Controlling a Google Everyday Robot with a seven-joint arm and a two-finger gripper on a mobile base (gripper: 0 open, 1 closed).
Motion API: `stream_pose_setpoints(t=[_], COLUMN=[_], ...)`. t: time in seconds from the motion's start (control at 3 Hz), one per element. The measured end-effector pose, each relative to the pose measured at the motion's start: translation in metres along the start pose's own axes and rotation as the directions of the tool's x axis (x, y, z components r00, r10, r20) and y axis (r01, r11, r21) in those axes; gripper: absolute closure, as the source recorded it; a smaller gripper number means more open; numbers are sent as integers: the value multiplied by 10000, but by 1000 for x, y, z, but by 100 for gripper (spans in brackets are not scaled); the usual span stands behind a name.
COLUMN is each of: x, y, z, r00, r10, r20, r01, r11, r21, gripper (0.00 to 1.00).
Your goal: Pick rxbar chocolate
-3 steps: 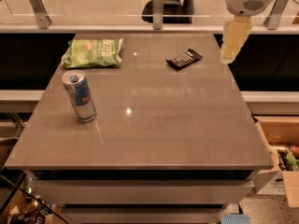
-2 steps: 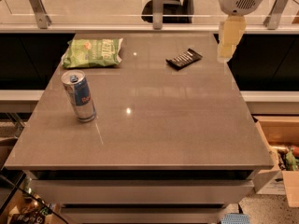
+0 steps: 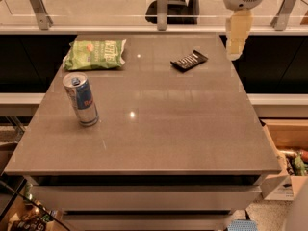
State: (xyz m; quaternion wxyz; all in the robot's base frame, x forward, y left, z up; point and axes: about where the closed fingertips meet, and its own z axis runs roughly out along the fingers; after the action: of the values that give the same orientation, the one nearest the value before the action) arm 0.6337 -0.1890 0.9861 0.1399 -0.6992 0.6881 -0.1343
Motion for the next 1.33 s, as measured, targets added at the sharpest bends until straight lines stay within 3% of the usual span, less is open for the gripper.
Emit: stream_pose_setpoints(t=[0.33, 1.33], x=[-5, -14], y=[-12, -39], z=[4, 55], r00=[9989, 9968], r10=[-441, -799], r20=[-126, 29], r01=[439, 799], r11=[9988, 9946], r21=[-215, -666], gripper=[0, 0])
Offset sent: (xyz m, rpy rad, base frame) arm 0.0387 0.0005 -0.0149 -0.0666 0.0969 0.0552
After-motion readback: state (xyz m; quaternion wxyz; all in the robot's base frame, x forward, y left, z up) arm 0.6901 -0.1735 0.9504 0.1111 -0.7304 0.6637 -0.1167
